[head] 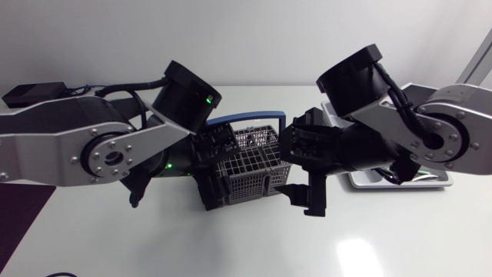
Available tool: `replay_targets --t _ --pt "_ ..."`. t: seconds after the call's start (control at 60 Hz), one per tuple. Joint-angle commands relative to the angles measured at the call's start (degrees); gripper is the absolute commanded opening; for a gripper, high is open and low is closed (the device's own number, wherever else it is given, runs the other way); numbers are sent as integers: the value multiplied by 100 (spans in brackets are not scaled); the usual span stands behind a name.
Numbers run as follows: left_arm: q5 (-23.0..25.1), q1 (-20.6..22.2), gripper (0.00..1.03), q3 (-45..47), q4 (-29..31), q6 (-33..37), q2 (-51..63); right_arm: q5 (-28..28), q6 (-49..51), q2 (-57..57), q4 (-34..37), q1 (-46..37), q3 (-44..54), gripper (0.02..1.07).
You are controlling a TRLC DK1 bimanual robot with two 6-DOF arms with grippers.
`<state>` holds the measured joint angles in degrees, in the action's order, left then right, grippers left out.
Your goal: Unload the cutlery basket into the drawer organizer.
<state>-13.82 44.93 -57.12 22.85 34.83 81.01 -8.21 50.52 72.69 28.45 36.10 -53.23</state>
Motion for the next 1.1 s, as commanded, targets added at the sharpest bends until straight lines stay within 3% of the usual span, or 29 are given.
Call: replay_targets --t 0.0,0.15,0.3,0.467,1.083 --pt "38 60 80 -282 141 340 231 -58 -130 -88 -15 -50 182 98" --pt "240 78 60 -774 756 332 459 -93 -157 -193 -6 -59 252 98" --pt "240 7 59 -1231 1222 235 767 -120 -157 -237 -6 -120 313 98" --pt "380 -81 42 -1785 1705 24 1145 -216 -157 -325 29 -208 340 98" --pt "319 -423 42 -2163 1907 -73 1734 -225 -183 -352 47 -217 366 98"
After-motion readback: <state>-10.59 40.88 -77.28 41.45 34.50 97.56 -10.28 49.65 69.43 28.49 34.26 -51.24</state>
